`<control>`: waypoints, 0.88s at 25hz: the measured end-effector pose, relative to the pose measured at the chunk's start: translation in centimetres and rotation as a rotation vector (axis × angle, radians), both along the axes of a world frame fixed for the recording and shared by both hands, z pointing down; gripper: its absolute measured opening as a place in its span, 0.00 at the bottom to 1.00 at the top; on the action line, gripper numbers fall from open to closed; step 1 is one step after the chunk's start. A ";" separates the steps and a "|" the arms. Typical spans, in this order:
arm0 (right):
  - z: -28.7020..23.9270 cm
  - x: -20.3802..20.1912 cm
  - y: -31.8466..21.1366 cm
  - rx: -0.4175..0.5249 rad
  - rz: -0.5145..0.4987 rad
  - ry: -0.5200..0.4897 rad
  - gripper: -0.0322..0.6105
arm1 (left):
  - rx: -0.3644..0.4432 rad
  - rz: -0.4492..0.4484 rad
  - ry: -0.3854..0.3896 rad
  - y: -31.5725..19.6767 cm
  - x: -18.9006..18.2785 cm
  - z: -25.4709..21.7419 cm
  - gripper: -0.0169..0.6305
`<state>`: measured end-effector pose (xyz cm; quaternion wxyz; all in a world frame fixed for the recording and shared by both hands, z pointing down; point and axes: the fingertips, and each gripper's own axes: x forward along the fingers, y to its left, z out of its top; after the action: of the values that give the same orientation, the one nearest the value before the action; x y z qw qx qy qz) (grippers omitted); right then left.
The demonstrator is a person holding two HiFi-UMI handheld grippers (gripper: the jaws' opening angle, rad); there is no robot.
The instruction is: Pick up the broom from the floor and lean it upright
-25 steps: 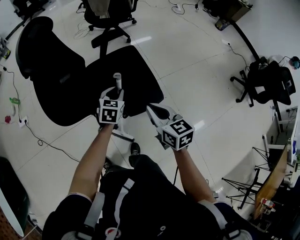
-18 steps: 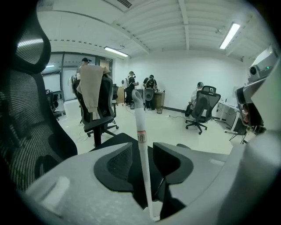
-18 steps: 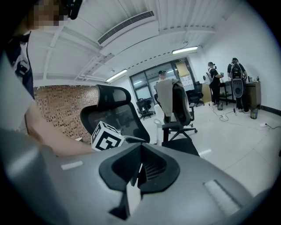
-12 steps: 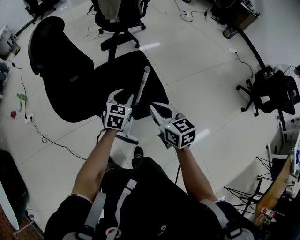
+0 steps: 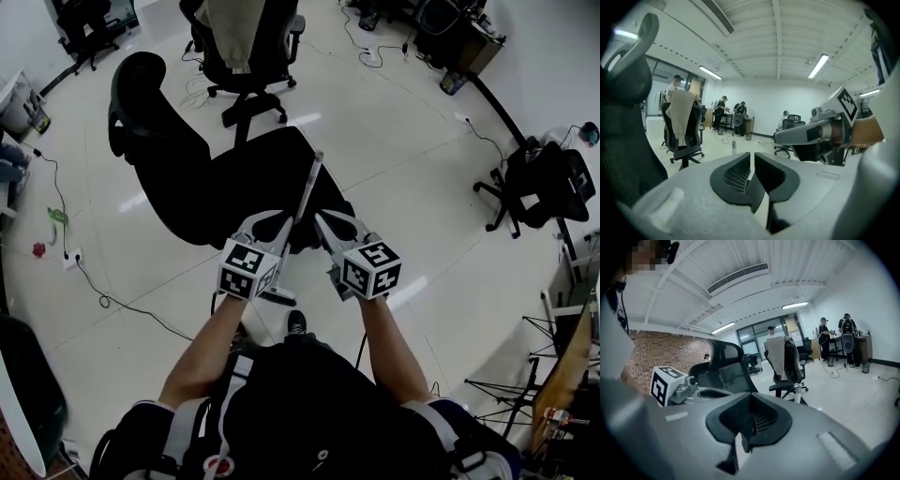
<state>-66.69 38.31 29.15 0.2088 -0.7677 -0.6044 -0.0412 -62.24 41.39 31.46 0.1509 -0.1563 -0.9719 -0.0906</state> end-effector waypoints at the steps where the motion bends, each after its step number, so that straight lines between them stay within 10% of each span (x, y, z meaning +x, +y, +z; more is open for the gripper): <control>1: -0.3 0.4 0.0 -0.007 0.008 0.002 0.06 | -0.002 0.010 -0.013 -0.2 0.4 -0.7 0.06; 22: -6.7 4.6 -1.1 -0.168 0.091 -0.041 0.06 | 0.042 0.112 -0.198 -2.2 4.1 -8.3 0.03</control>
<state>-62.09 37.23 22.41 0.1327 -0.7534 -0.6441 0.0034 -58.18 39.18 23.17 0.0621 -0.0890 -0.9871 -0.1175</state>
